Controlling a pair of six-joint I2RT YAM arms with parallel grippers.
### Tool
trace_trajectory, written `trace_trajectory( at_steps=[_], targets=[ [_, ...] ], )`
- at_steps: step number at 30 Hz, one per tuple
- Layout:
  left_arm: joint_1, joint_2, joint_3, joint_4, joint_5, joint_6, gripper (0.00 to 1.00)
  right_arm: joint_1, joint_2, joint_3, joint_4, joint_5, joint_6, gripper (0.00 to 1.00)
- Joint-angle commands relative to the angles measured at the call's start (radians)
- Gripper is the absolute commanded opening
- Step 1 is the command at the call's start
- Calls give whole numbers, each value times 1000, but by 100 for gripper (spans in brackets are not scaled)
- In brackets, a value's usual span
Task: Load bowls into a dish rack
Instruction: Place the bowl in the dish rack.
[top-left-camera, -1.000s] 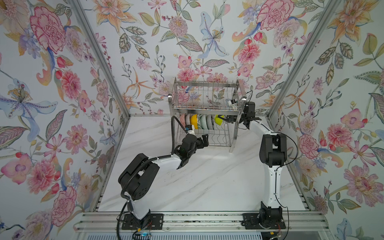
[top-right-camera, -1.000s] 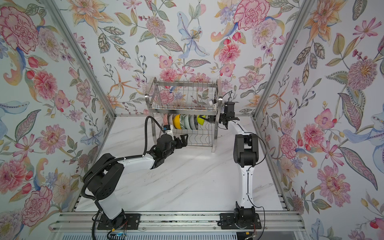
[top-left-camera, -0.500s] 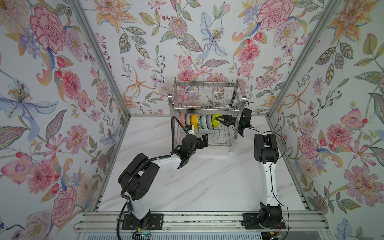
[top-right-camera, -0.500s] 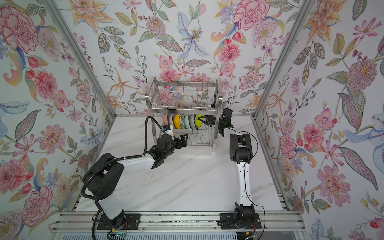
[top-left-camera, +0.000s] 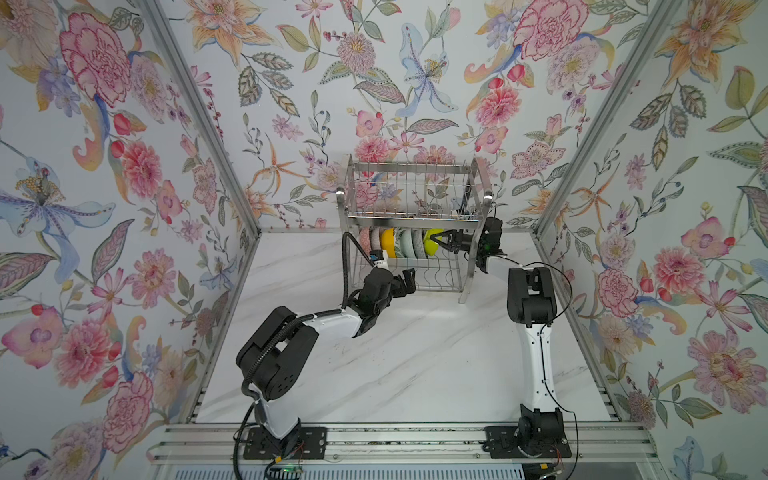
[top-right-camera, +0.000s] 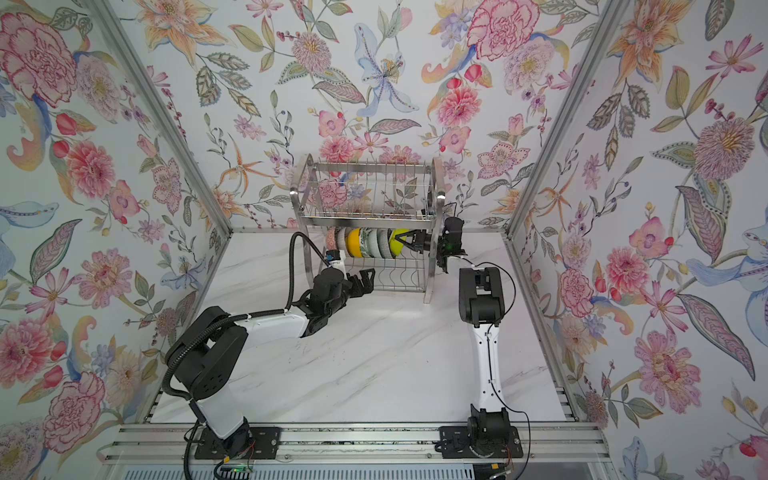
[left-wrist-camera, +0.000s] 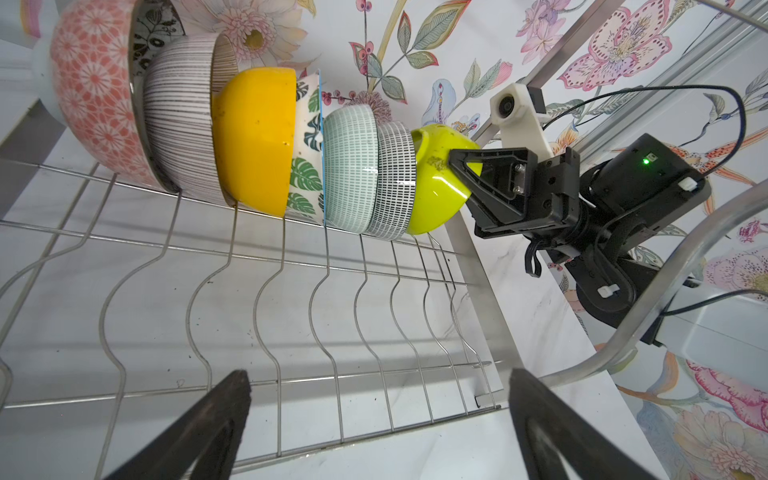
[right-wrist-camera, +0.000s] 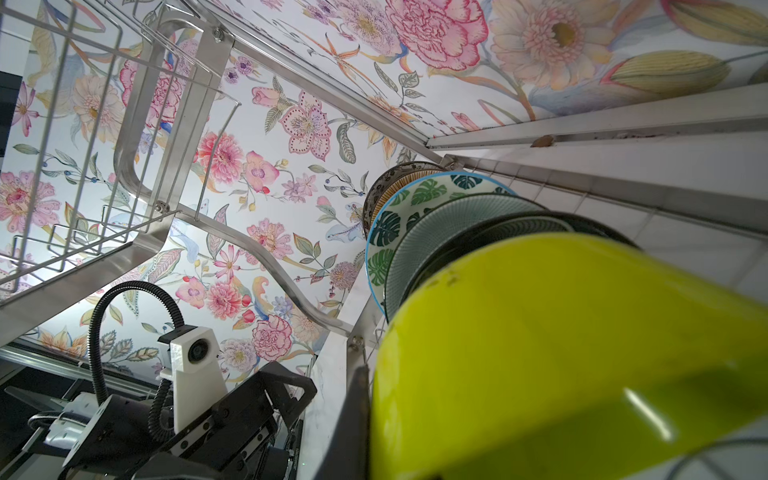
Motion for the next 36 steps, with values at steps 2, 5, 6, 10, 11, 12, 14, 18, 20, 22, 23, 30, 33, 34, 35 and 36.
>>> trace_trajectory(
  at_steps=[2,5,6,10,11,12,14,18,20,22,23,30,33,34,35,36],
  targets=[
    [13,-11,2,-8,7,-4,99,10,1,11,-97,34,-90,0],
    [15,-15,-1,-12,5,-2,99,14,1,29,-201,49,-173,0],
    [15,-17,-3,-13,3,-2,99,15,2,38,-241,55,-203,0],
    [14,-21,-6,-15,4,-1,99,17,-8,56,-403,100,-331,0],
    [15,-22,-6,-15,3,-1,99,19,-13,61,-446,113,-365,0],
    [15,-21,-8,-17,3,-1,99,20,-15,71,-497,126,-400,0],
    [15,-21,-7,-16,3,-1,99,24,-17,95,-594,147,-477,0],
    [15,-21,-9,-17,7,-7,99,30,-23,112,-670,178,-536,4],
    [15,-21,-10,-17,8,-11,99,31,-25,115,-674,183,-531,4],
    [15,-23,-12,-17,10,-12,99,33,-34,111,-679,187,-539,6],
    [15,-24,-14,-17,9,-12,99,35,-37,112,-681,191,-541,8],
    [15,-40,-31,-18,5,-13,99,38,-48,116,-690,202,-541,17],
    [15,-44,-36,-17,3,-15,99,40,-55,115,-695,201,-543,18],
    [14,-45,-36,-17,3,-15,99,41,-59,113,-696,202,-544,19],
    [15,-46,-38,-18,4,-16,99,42,-63,111,-697,202,-545,21],
    [15,-47,-38,-18,5,-18,99,41,-68,109,-698,202,-547,22]
  ],
)
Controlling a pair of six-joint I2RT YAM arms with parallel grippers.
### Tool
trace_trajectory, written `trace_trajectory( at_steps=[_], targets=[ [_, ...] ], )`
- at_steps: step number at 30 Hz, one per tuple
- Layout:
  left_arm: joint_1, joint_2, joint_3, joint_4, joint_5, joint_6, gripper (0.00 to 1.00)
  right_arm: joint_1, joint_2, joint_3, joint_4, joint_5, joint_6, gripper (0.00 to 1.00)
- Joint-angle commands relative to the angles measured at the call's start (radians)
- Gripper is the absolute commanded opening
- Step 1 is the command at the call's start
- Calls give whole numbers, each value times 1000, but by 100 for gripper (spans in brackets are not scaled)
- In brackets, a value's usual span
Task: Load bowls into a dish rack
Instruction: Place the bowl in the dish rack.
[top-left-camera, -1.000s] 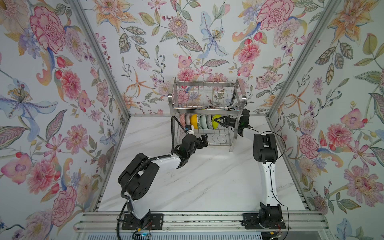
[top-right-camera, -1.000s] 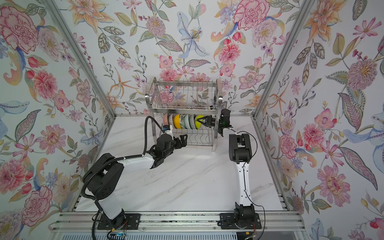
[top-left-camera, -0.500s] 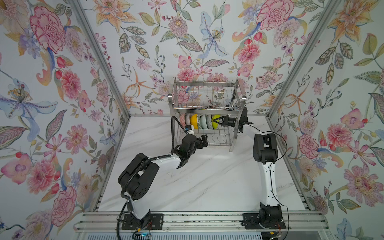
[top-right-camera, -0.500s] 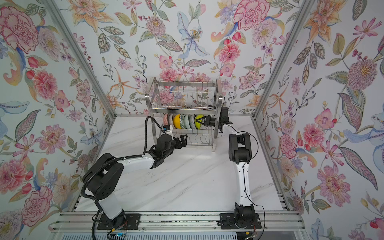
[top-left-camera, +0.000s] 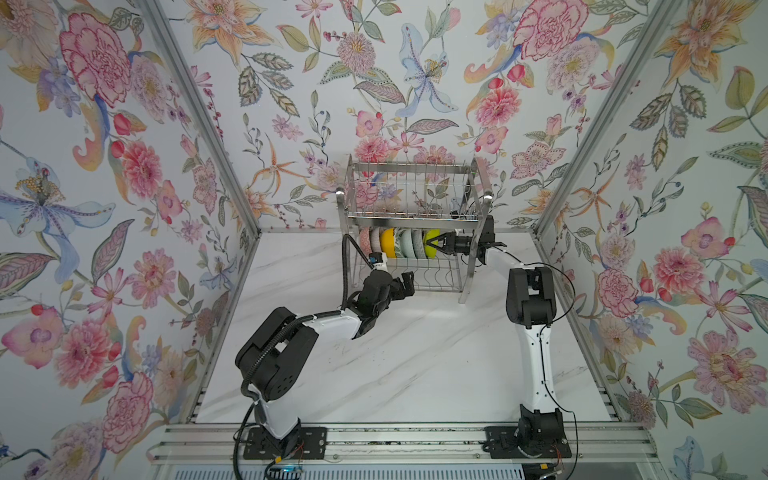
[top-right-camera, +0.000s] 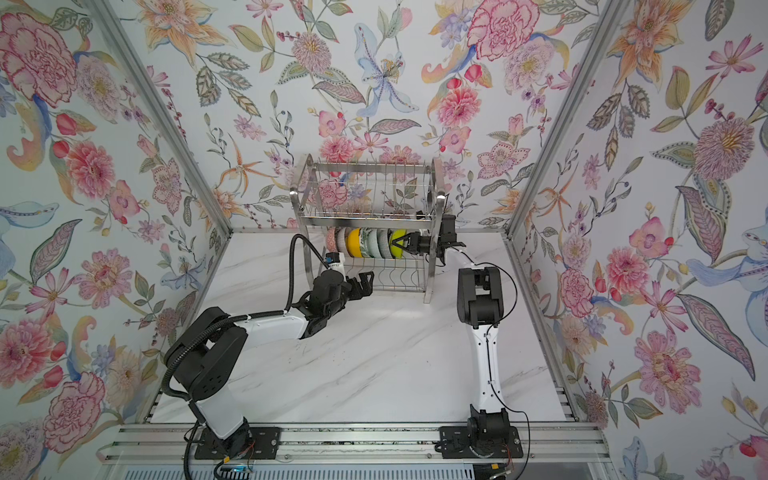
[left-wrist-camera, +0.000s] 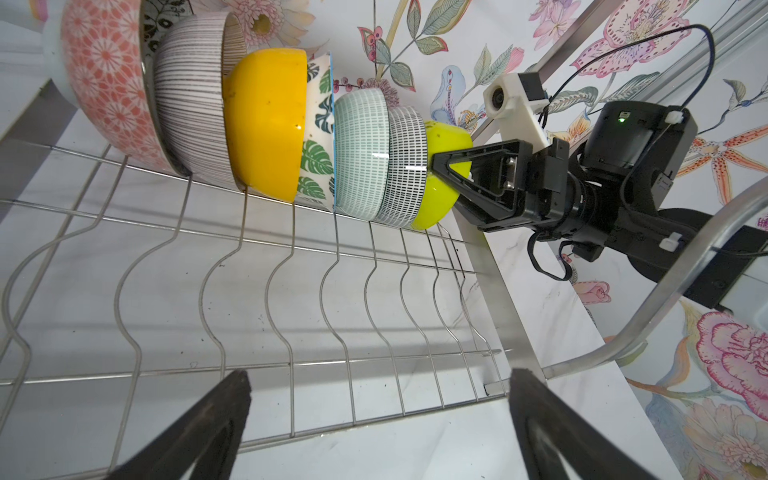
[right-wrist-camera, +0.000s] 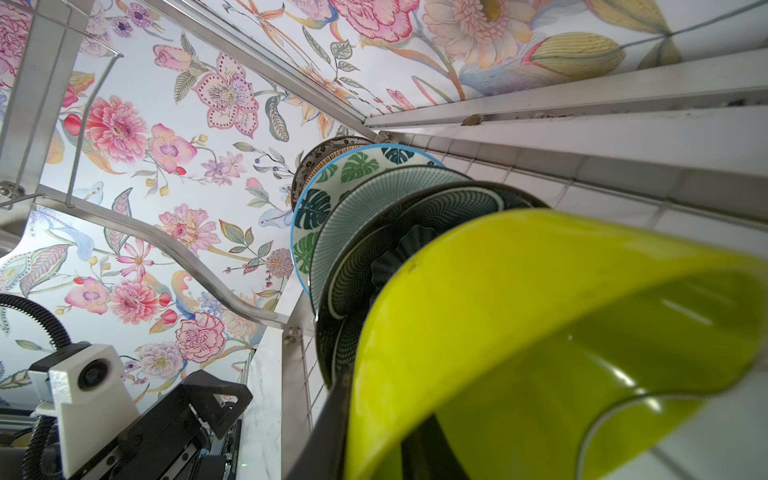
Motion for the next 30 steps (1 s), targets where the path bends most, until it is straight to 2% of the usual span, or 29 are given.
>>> trace_trajectory(
  at_steps=[1,30],
  targets=[
    [15,-41,-16,-5,5,-16,99,13,-38,-4,-55,54,-21,23],
    [15,-101,-57,-24,-11,-23,99,-9,-186,-155,21,63,-11,52]
  ],
)
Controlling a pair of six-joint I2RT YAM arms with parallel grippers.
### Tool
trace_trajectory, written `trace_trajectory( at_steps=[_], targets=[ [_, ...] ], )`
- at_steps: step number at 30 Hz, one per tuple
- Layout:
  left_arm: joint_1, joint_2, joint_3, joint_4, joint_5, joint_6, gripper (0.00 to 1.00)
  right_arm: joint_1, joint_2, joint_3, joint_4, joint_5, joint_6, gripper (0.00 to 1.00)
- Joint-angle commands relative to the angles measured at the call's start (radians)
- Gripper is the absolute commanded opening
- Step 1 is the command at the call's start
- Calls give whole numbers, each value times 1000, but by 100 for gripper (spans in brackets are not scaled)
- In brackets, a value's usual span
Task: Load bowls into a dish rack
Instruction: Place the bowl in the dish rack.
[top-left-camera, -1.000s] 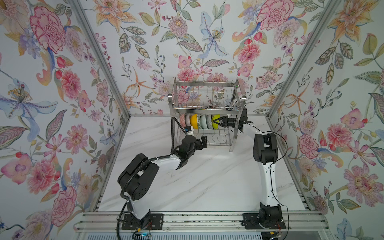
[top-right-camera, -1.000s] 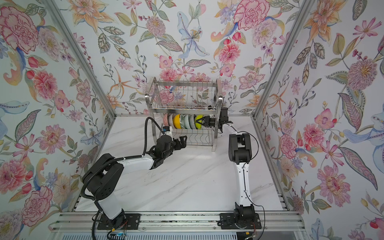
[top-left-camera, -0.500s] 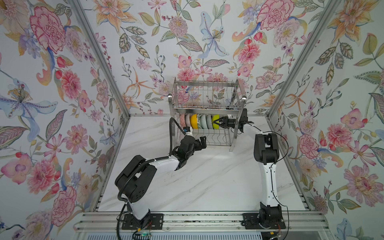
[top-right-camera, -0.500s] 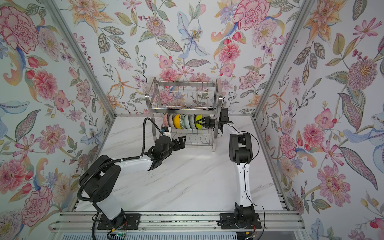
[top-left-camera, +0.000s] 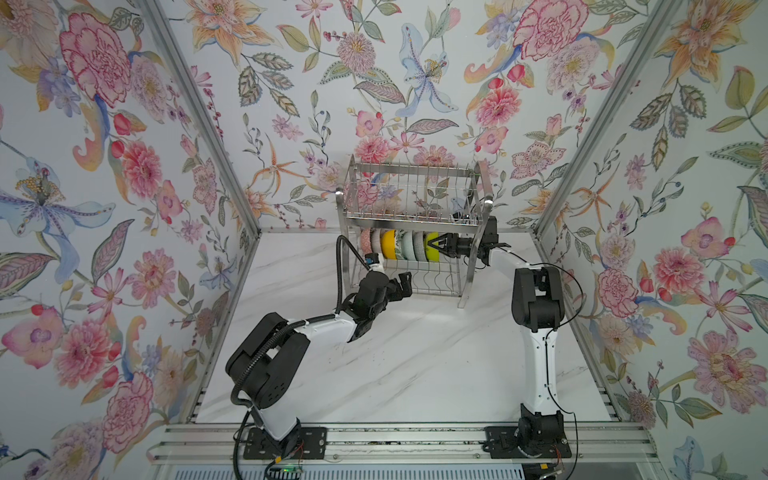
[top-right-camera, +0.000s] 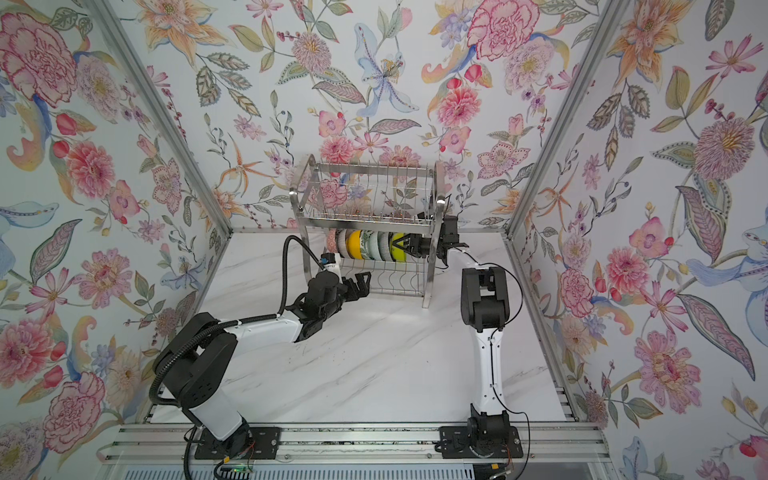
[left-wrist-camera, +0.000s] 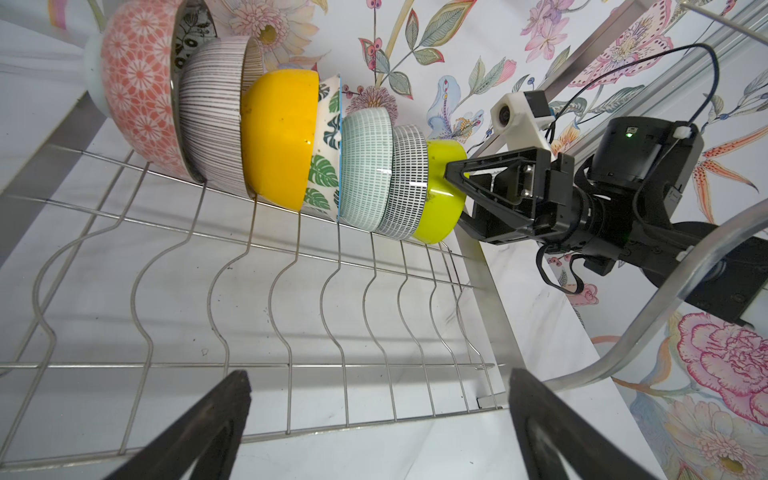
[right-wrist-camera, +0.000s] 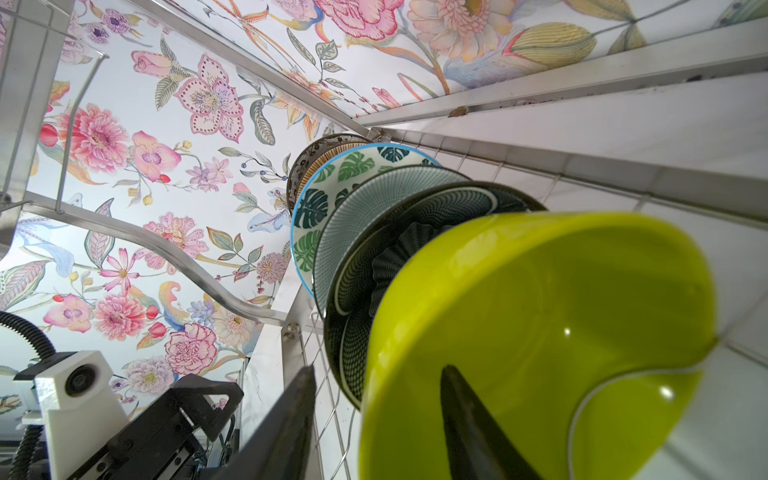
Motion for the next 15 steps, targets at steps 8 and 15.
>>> trace_trajectory(
  at_steps=[8,15],
  targets=[
    [14,-35,-19,-15,-12,-11,99,-10,-73,-58,84,-14,23,59],
    [14,-28,-14,-16,-14,-3,99,3,-49,-64,172,-28,64,66]
  ],
)
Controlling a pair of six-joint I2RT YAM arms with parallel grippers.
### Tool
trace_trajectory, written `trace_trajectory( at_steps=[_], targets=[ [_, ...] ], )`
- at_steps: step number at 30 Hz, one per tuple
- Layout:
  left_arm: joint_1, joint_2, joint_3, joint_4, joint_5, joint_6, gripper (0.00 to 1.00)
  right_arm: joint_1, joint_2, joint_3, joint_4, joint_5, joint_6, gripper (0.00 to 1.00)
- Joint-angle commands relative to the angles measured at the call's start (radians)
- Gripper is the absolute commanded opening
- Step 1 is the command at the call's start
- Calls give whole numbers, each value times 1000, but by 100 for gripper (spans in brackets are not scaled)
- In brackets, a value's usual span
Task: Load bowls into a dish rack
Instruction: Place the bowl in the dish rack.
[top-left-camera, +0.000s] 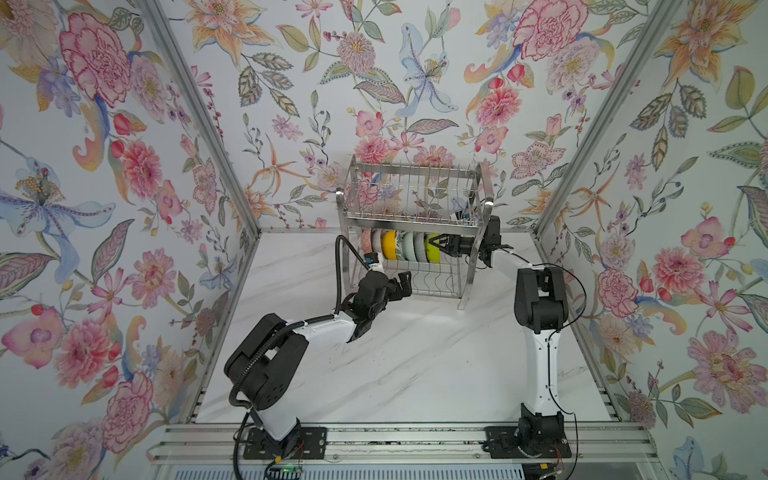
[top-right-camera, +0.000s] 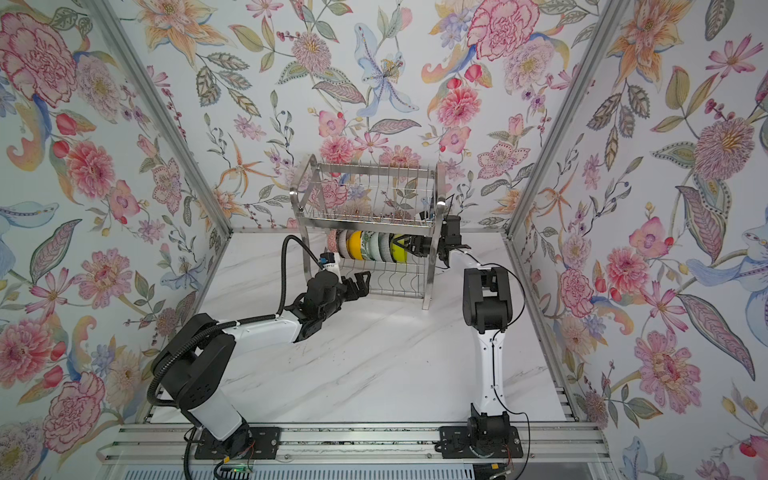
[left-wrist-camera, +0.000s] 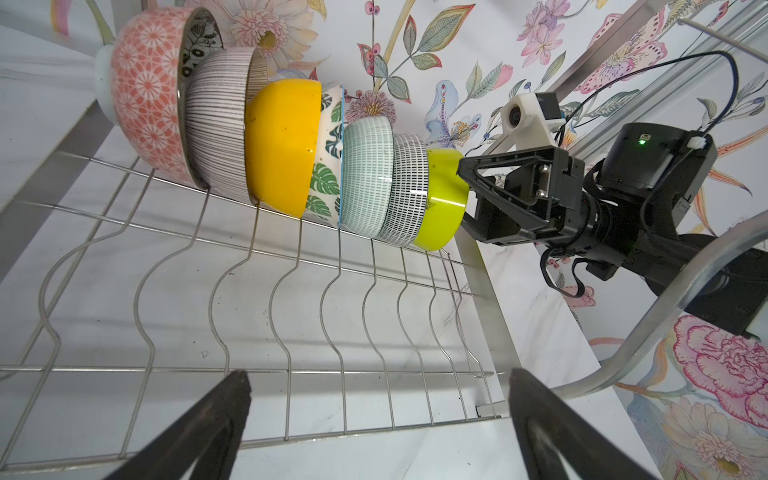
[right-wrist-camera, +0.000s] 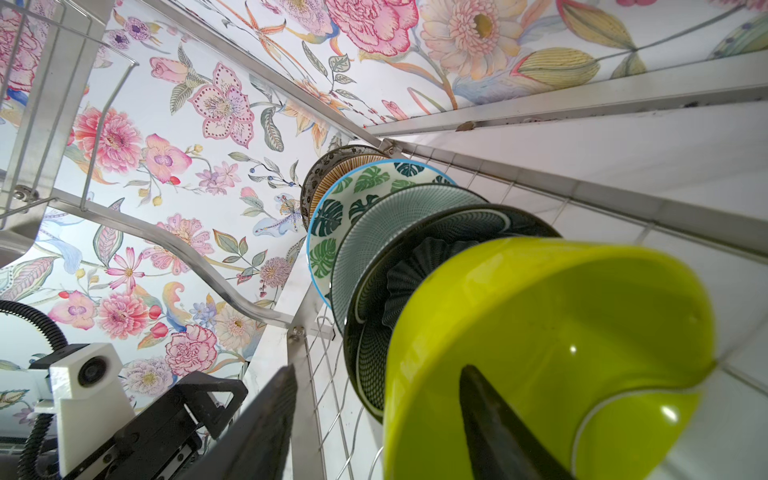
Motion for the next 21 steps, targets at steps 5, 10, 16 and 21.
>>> trace_trajectory(
  at_steps=[5,10,16,21],
  targets=[
    [14,-14,-14,-18,-17,2,99,9,-12,5,131,-22,71,74],
    [14,0,-8,-13,-12,-2,99,12,-17,20,102,10,61,81],
    [14,7,2,-13,-8,-3,99,15,-46,28,-38,137,-42,88],
    [14,5,2,-12,-8,-3,99,15,-60,-7,-32,160,-77,91]
  ],
)
